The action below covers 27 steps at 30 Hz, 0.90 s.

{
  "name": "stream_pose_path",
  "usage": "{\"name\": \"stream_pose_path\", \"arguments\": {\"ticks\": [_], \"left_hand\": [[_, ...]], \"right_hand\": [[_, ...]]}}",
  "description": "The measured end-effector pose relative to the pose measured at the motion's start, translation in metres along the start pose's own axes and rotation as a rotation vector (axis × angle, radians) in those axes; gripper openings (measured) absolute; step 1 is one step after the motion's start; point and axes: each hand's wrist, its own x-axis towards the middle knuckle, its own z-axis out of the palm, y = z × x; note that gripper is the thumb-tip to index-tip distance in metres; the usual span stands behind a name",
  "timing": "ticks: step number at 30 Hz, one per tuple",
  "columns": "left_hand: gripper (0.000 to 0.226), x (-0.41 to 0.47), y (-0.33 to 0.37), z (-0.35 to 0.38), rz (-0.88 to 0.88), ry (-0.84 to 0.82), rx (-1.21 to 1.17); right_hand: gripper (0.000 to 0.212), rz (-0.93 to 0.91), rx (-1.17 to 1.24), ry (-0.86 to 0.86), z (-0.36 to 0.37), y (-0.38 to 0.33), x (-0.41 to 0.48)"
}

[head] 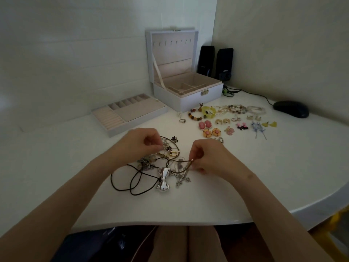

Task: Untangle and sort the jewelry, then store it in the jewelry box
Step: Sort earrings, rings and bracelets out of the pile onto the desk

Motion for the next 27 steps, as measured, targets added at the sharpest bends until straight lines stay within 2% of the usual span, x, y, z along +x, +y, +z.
{"name": "stream_pose_path", "arguments": {"ticks": [3, 7, 11, 14, 17, 20, 23, 27], "left_hand": [[0.006, 0.012, 0.008, 0.021, 0.088, -0.012, 0.144], [0.012, 0.023, 0.013, 0.029, 0.064, -0.077, 0.326], [0.013, 0.031, 0.019, 0.026, 0.026, -0.14, 0.371], [0.018, 0.033, 0.02, 0.024, 0.009, -0.158, 0.384], [0.018, 0.032, 0.025, 0.022, 0.032, -0.057, 0.308], [0.018, 0.032, 0.043, 0.026, 0.05, 0.042, 0.108], [0.017, 0.037, 0.068, 0.045, -0.001, -0.027, -0.027], [0.017, 0.052, 0.096, 0.084, -0.054, -0.106, -0.089]], "right_hand": [[0.011, 0.022, 0.14, 0.09, -0.001, 0.003, 0.002], [0.013, 0.031, 0.258, 0.19, -0.004, 0.008, 0.002], [0.01, 0.015, 0.452, 0.232, -0.004, 0.01, 0.002], [0.014, -0.007, 0.469, 0.213, -0.008, 0.012, 0.001], [0.006, -0.006, 0.436, 0.224, -0.013, 0.017, 0.0], [0.007, 0.04, 0.37, 0.272, -0.023, 0.027, -0.002], [0.01, 0.12, 0.384, 0.317, -0.038, 0.043, -0.007], [0.008, 0.211, 0.424, 0.373, -0.059, 0.067, -0.015]]}}
